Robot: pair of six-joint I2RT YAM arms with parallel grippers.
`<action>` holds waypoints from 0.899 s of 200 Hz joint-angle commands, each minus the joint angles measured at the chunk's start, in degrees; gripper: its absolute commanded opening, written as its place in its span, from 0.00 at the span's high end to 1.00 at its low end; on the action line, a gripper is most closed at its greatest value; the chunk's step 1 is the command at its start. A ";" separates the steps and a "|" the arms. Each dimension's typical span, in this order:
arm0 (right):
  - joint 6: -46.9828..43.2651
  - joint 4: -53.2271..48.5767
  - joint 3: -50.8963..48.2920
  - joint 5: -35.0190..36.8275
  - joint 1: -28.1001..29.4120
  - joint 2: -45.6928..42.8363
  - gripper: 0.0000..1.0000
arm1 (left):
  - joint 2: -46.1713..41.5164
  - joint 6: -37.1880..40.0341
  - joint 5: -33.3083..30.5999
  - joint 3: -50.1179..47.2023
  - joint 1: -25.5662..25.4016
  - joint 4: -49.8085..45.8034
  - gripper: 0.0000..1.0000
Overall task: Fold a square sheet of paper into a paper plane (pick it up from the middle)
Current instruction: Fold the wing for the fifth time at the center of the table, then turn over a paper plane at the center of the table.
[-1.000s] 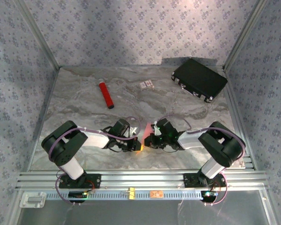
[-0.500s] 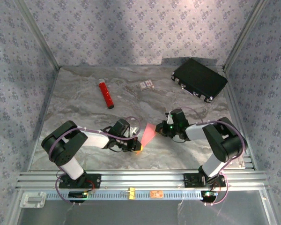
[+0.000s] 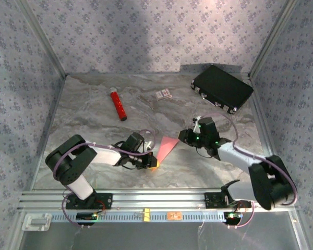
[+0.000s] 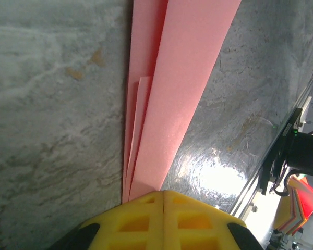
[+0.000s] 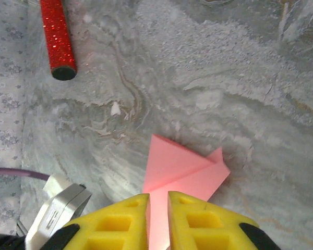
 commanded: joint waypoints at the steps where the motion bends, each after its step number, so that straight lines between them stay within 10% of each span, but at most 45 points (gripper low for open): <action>1: -0.15 -7.82 -2.88 4.92 2.07 -4.21 0.80 | -0.95 -2.53 -5.21 -1.92 -0.64 -1.09 1.00; 61: 4.90 -10.06 -7.97 8.45 6.46 -12.99 0.70 | -4.30 -7.49 -8.32 -3.07 -2.83 4.82 0.91; 120: 5.64 -11.13 -6.94 10.12 9.66 -12.01 0.66 | -17.66 -0.28 -14.33 -1.66 -0.82 -10.27 0.74; 180: 5.33 -8.37 -4.50 9.21 12.13 -6.98 0.66 | -14.09 4.83 -3.45 0.45 7.74 -12.08 0.68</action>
